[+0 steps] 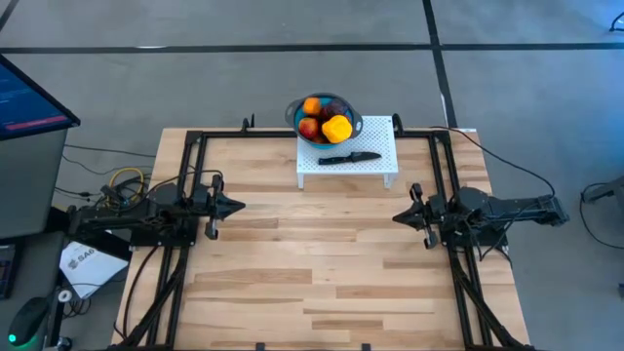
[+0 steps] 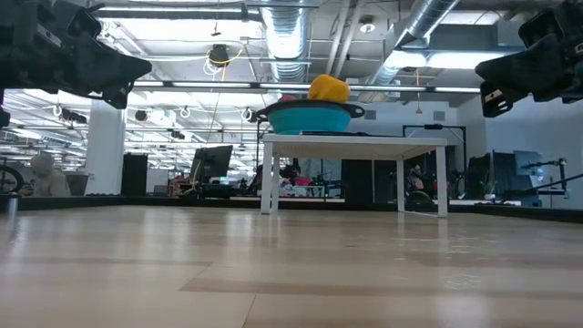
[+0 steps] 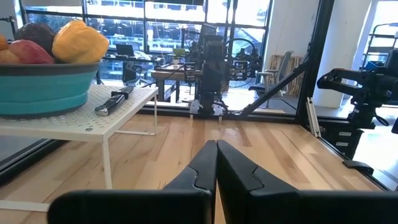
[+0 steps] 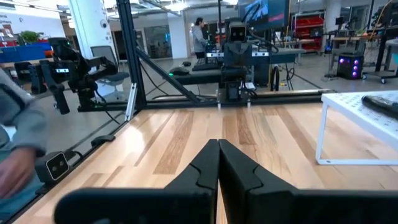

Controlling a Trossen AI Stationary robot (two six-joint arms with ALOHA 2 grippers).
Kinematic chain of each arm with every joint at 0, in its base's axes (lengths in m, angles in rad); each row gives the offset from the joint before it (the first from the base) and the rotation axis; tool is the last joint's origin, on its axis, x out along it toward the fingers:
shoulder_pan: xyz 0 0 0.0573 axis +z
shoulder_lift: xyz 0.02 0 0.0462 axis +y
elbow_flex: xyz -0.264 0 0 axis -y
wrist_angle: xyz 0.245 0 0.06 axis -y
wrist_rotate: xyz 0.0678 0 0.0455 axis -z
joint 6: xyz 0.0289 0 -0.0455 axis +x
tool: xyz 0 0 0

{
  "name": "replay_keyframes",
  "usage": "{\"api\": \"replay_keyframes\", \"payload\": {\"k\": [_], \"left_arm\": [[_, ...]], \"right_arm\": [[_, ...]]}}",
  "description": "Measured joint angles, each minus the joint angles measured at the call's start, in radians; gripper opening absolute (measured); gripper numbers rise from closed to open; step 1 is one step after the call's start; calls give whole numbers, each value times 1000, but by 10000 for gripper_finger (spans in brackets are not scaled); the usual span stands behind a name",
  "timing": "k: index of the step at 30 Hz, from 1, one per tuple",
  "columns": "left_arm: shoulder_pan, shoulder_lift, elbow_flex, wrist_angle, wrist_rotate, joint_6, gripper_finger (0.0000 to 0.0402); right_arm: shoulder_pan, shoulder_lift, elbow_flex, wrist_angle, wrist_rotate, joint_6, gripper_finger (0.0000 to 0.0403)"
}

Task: Pick & Place Fruit
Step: Return to Home Position

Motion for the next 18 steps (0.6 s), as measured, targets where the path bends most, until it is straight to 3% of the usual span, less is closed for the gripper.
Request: {"api": "replay_keyframes", "payload": {"k": [18], "left_arm": [[0,0,0,10,0,0,2]], "right_arm": [[0,0,0,4,0,0,0]]}}
